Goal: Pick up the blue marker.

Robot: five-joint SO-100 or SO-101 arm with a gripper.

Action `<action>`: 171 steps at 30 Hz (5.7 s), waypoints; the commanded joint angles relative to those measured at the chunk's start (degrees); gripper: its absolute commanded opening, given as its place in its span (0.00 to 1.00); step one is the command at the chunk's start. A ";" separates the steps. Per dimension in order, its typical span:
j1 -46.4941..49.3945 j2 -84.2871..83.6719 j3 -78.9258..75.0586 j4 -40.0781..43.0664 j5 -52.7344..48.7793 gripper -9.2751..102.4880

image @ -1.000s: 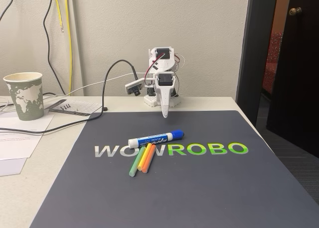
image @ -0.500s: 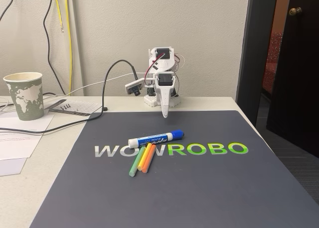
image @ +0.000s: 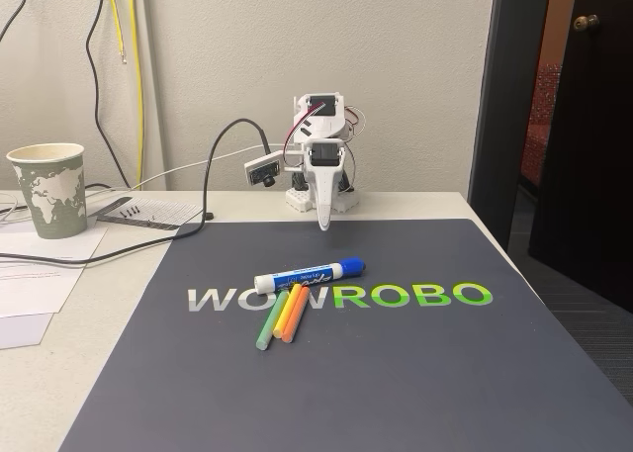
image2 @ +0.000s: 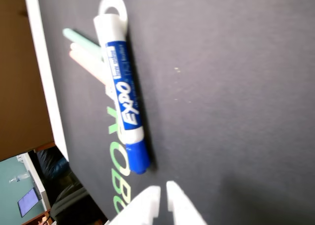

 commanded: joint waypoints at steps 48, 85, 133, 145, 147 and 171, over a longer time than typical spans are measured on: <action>3.34 -73.12 -56.07 8.79 -22.59 0.08; 0.88 -99.40 -82.27 20.65 -27.42 0.08; 1.32 -111.88 -82.79 9.93 -24.61 0.22; 1.23 -113.03 -82.71 9.40 -24.35 0.21; 1.23 -113.12 -82.71 9.40 -24.43 0.21; 1.41 -110.21 -81.56 9.84 -23.47 0.13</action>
